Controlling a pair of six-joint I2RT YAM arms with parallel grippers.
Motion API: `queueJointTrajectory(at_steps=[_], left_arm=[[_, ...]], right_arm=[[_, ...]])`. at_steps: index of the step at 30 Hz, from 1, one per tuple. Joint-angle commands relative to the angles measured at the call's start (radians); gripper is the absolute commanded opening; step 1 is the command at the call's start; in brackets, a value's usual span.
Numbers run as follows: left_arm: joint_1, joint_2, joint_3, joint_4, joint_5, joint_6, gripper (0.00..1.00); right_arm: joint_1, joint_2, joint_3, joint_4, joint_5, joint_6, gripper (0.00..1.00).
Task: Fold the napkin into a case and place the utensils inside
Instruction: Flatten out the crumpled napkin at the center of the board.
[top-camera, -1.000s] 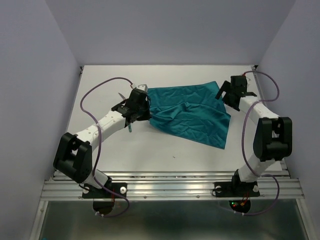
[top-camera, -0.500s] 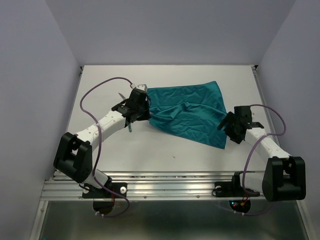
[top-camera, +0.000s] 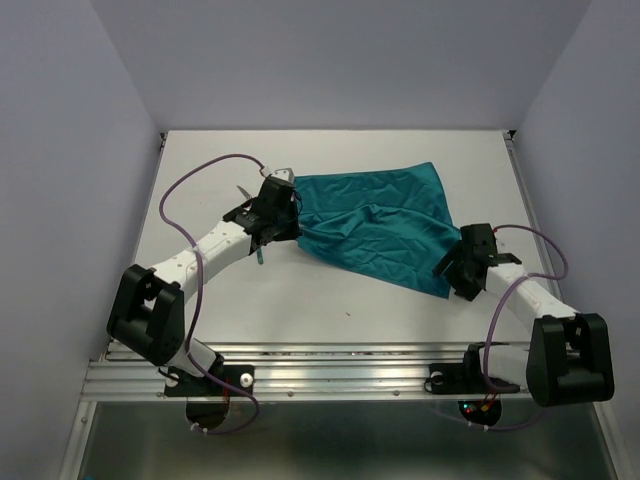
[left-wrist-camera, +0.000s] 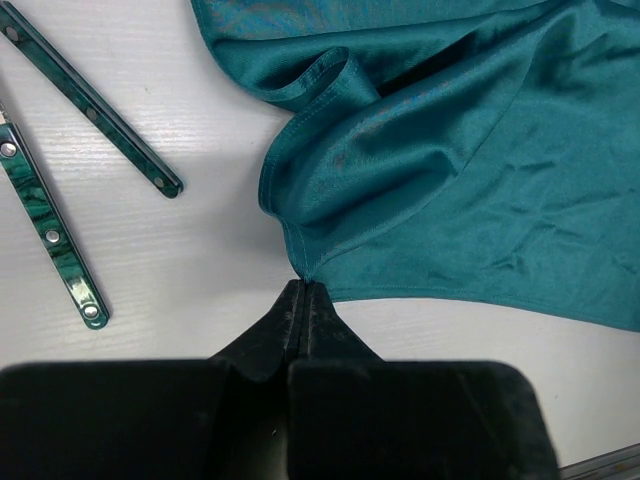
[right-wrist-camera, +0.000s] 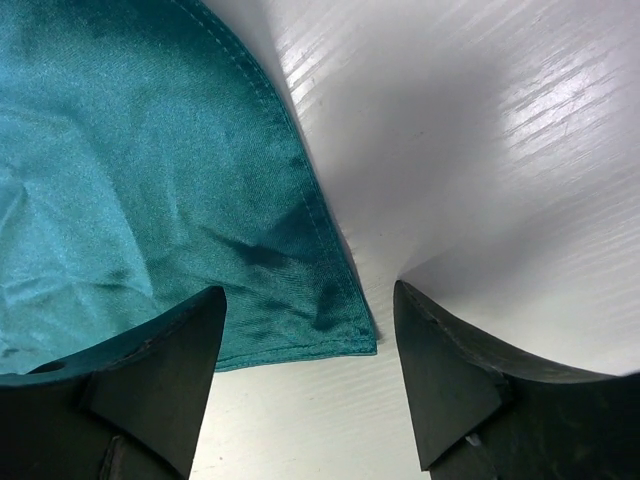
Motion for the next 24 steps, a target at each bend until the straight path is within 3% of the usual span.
queueJointTrajectory(at_steps=[1, 14, 21, 24], left_arm=[[0.002, -0.005, 0.029, 0.013, -0.019, 0.014, 0.00], [0.002, -0.024, 0.014, 0.020, -0.021, 0.011, 0.00], [0.002, -0.025, 0.005, 0.026, -0.016, 0.013, 0.00], [0.002, -0.022, 0.005, 0.028, -0.013, 0.014, 0.00]], right_arm=[[0.062, 0.002, -0.016, -0.008, 0.011, 0.053, 0.72], [0.195, 0.056, 0.014, -0.004, 0.130, 0.128, 0.58], [0.195, 0.016, 0.000, -0.013, 0.162, 0.142, 0.36], [0.195, 0.001, 0.004, -0.019, 0.169, 0.145, 0.32]])
